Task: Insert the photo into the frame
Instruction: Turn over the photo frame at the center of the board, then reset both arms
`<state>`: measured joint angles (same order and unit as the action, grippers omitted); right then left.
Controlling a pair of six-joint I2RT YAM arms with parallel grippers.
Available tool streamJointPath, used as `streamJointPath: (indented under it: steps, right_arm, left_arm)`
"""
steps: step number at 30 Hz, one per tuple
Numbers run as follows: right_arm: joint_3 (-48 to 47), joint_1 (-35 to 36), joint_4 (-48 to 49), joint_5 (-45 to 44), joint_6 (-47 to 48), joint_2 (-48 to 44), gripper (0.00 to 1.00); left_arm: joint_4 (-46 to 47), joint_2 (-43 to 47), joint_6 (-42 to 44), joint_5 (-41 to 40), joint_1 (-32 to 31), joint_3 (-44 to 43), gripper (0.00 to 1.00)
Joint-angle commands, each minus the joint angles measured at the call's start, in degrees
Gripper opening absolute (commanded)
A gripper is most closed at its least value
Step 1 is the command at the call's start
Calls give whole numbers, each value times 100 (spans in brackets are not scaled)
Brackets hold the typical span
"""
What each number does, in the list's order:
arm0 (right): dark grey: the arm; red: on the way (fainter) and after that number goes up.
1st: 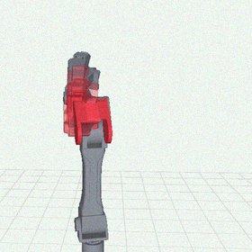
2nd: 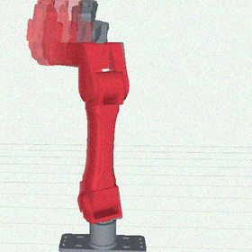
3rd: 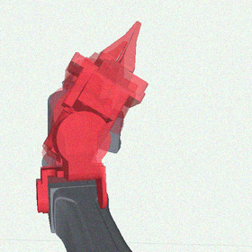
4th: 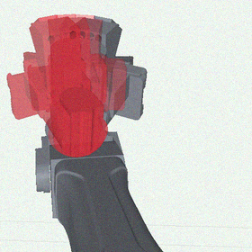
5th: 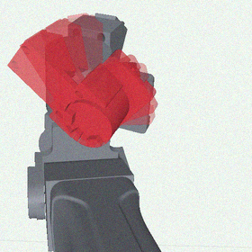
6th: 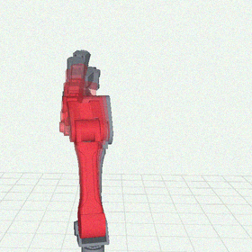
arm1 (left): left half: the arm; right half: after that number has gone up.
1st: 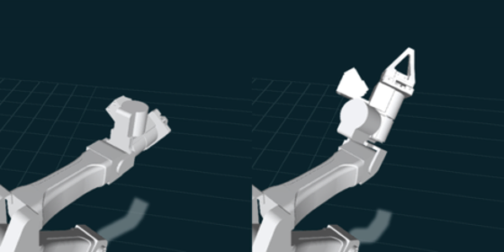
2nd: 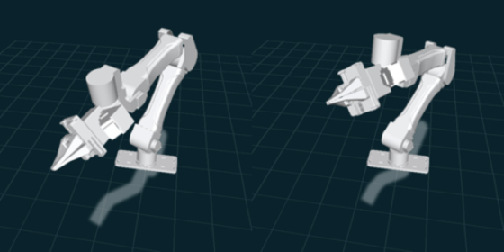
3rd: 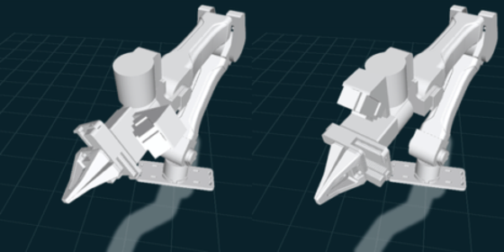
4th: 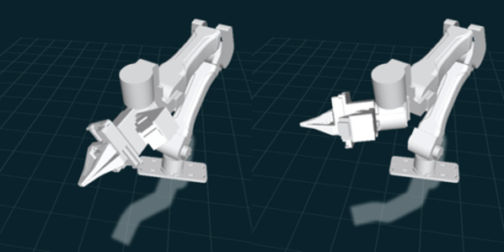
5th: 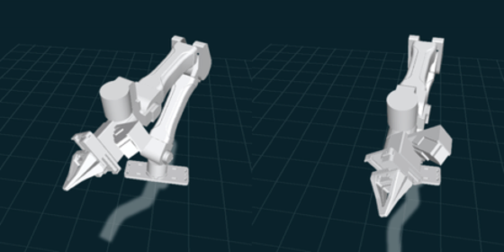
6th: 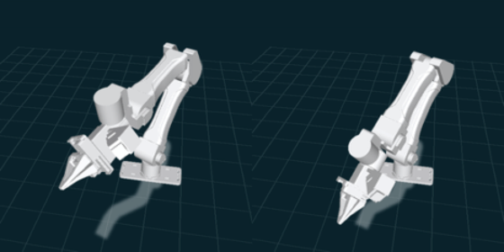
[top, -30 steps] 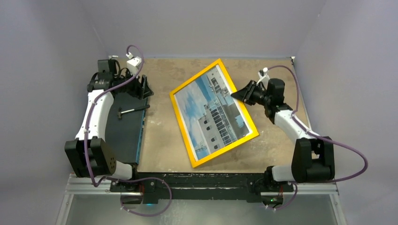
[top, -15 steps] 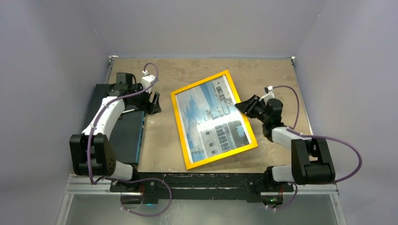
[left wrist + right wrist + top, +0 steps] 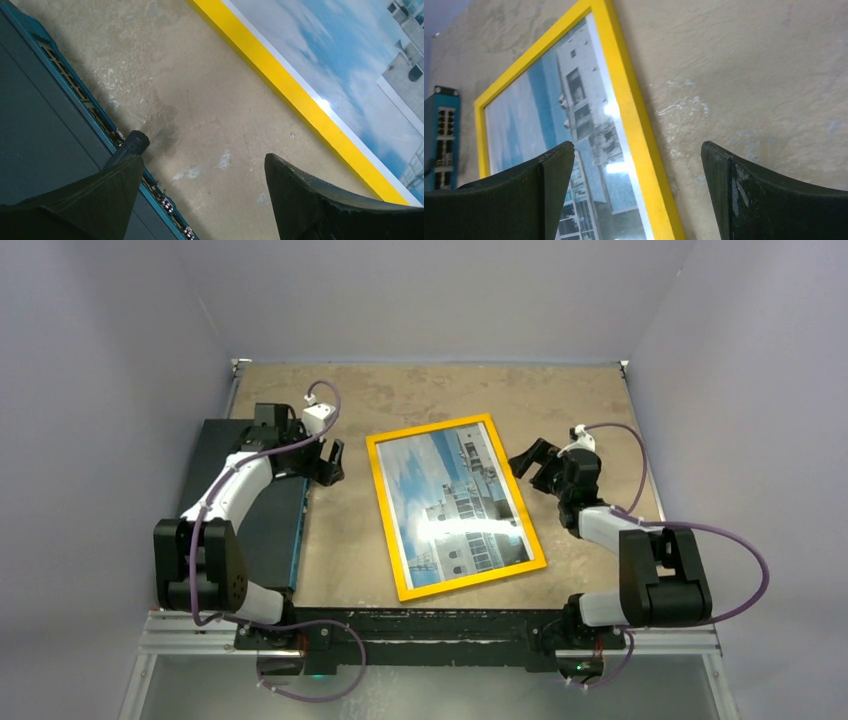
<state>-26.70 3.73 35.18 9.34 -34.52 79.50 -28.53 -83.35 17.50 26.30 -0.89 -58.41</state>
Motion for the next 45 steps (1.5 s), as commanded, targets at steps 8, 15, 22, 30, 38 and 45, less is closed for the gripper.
streamJointPath:
  steps: [8, 15, 22, 30, 38, 45]
  right_arm:
    - [-781, 13, -392, -3002, 1572, -491, 99]
    - [-203, -12, 532, -3272, 1838, -360, 99]
    - [721, -21, 2286, -3657, 2329, -355, 99]
    - [1250, -19, 4809, -2984, 2967, 270, 99]
    - [1094, -21, 5246, -2259, 3244, 1074, 99]
    - [1138, -21, 5317, -2376, 3308, 1008, 99]
  left_arm:
    - [3931, 491, -1430, -1938, -16, 1482, 94]
    - [6272, 101, -1506, -2344, -16, 2714, 95]
    - [9837, -468, -1690, -2367, -5, 4471, 95]
    - [10697, -1221, -1697, -2300, 5, 4525, 97]
    - [10189, -1184, -1706, -2487, 5, 4281, 98]
    - [9979, -1116, -1707, -2503, 9, 4247, 99]
